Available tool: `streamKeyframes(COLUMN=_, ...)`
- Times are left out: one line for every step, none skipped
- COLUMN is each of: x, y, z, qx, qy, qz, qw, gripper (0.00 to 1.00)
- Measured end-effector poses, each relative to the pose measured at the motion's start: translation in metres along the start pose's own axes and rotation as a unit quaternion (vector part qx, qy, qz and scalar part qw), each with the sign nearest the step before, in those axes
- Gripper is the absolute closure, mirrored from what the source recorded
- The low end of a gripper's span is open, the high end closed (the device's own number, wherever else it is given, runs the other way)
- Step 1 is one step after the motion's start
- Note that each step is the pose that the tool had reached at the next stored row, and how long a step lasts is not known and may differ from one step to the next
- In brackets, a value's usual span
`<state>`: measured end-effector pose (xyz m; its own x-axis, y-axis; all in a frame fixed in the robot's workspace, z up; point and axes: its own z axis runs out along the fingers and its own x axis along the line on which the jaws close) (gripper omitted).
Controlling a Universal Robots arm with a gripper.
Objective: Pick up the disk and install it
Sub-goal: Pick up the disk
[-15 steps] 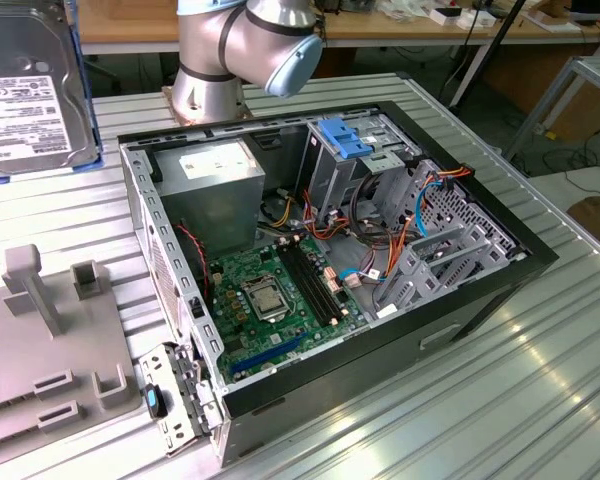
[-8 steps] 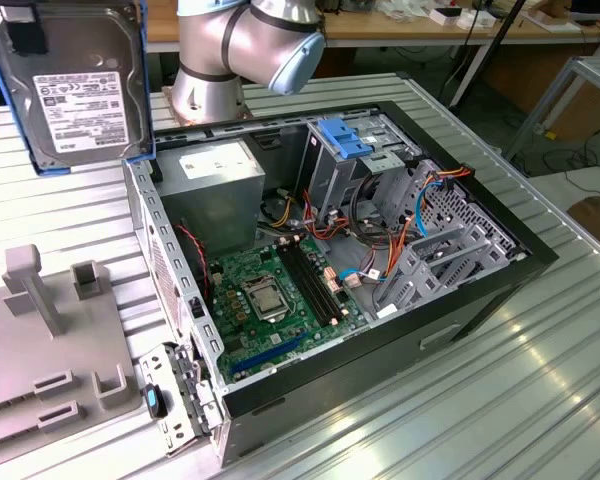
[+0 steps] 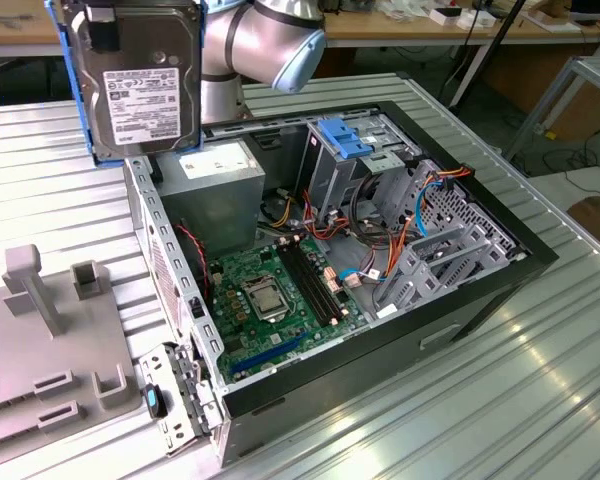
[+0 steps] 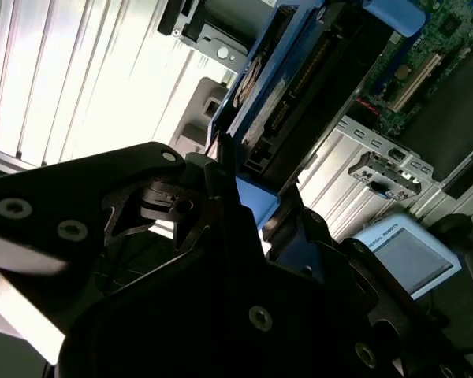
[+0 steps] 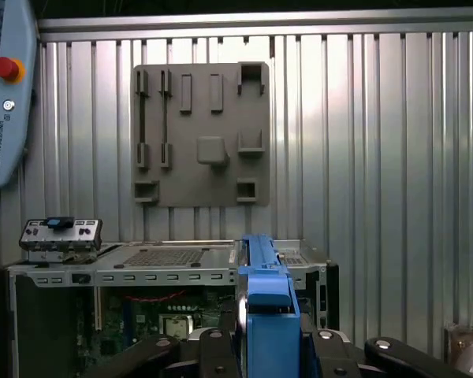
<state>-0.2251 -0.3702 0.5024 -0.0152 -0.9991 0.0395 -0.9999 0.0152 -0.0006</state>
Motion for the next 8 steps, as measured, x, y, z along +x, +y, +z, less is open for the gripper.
streamKeyframes(x=-0.0001, y=-0.0066, z=0.0000, qx=0.0000, qy=0.0000, qz=0.000, qw=1.0000, gripper=0.63)
streamKeyframes(x=-0.0002, y=-0.0113, z=0.0000, qx=0.0000, qy=0.0000, qz=0.000, qw=1.0000, gripper=0.63)
streamKeyframes(x=-0.0003, y=-0.0178, z=0.0000, qx=-0.0001, qy=0.0000, qz=0.000, qw=1.0000, gripper=0.63)
streamKeyframes(x=-0.0003, y=-0.0222, z=0.0000, qx=0.0000, qy=0.0000, qz=0.000, qw=1.0000, gripper=0.63)
streamKeyframes(x=-0.0005, y=-0.0299, z=0.0000, qx=0.0000, qy=0.0000, qz=0.000, qw=1.0000, gripper=0.63)
streamKeyframes(x=-0.0006, y=-0.0383, z=0.0001, qx=0.0000, qy=0.0000, qz=0.000, qw=1.0000, gripper=0.63)
streamKeyframes(x=-0.0007, y=-0.0438, z=0.0000, qx=0.0000, qy=0.0000, qz=0.000, qw=1.0000, gripper=0.63)
streamKeyframes(x=-0.0007, y=-0.0482, z=0.0001, qx=0.0000, qy=0.0000, qz=0.000, qw=1.0000, gripper=0.63)
